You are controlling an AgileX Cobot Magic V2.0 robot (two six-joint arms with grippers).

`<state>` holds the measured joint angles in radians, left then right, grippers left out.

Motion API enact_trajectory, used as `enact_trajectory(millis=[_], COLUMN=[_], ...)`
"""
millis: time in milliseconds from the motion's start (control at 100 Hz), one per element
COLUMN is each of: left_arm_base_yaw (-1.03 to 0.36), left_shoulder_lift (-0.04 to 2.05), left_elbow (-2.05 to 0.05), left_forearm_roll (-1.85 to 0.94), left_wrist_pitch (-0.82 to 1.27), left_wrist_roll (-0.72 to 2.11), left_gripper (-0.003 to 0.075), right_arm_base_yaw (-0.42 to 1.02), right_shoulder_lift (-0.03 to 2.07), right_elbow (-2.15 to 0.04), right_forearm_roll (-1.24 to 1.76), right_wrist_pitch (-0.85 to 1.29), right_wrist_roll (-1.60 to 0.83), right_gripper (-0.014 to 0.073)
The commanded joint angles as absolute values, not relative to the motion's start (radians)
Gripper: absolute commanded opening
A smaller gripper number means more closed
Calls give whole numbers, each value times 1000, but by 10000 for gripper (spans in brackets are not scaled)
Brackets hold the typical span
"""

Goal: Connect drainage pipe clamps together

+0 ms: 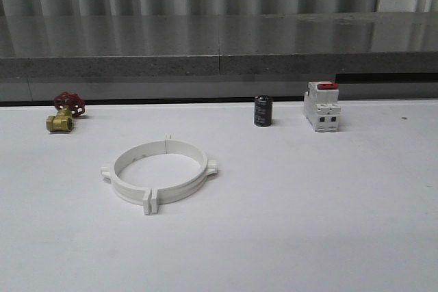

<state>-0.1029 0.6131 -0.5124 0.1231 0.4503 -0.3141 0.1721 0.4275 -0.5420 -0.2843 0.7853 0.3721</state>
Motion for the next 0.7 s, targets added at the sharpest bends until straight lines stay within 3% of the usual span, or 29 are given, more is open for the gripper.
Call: enact_trajectory(millis=[0,240,380,570,690], left_arm_base_yaw=[-103,-103,-103,-103,-103], left_shoulder_lift=[617,617,617,617,617], left_elbow=[-539,-539,-539,-539,-539], left_forearm_roll=[124,124,124,124,124], left_wrist_pitch=[376,376,376,376,380], left_wrist_roll=[-323,-323,-323,-323,-323], left_gripper=[-21,-20,-20,-20,-20], right_arm_base_yaw=[129,-4,2,42,57], right_shoulder_lift=[394,225,113,-33,-29], right_elbow=[-540,-334,-197,-85,-35], right_forearm_roll=[-292,41,55,52,51], right_wrist_pitch=[654,347,223,212,154], right_wrist_roll=[336,-51,-39,-23,-17], right_gripper=[-67,-67,-67,-67,-67])
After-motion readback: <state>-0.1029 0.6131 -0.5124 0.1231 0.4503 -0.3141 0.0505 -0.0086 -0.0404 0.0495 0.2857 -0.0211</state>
